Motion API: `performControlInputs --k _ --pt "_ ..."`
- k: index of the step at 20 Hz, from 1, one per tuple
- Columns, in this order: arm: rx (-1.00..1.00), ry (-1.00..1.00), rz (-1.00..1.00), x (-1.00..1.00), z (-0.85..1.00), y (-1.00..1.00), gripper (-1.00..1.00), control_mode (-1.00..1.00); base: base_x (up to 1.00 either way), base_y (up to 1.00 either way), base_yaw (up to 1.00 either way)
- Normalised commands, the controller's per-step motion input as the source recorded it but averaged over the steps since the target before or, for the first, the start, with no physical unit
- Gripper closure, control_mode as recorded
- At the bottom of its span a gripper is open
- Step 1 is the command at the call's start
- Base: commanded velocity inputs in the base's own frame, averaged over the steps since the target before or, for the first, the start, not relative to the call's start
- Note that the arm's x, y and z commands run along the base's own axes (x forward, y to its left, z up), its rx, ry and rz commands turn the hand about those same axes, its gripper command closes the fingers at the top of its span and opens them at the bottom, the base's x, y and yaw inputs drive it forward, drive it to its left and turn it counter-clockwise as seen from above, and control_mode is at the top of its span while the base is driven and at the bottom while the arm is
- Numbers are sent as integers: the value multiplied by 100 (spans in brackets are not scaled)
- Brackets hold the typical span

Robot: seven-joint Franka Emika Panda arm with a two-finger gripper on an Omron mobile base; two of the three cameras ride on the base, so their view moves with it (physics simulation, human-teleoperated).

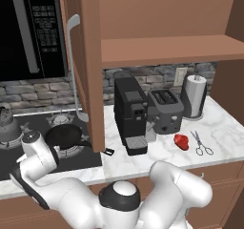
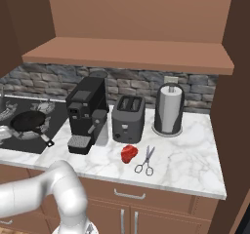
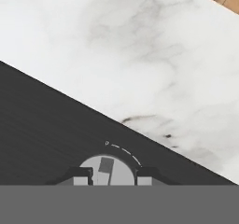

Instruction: Pick the pan from the cabinet and place it on the stove. Then turn on the stove burner for the pan.

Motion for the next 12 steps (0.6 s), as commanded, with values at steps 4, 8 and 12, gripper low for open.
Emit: performControlInputs --k 4,8,12 --pt "0 -2 17 -11 -32 0 100 -100 0 0 0" --pt "-1 -4 16 -13 -36 0 100 -100 0 0 0" --pt "-3 -6 16 -16 -38 0 100 -100 0 0 0"
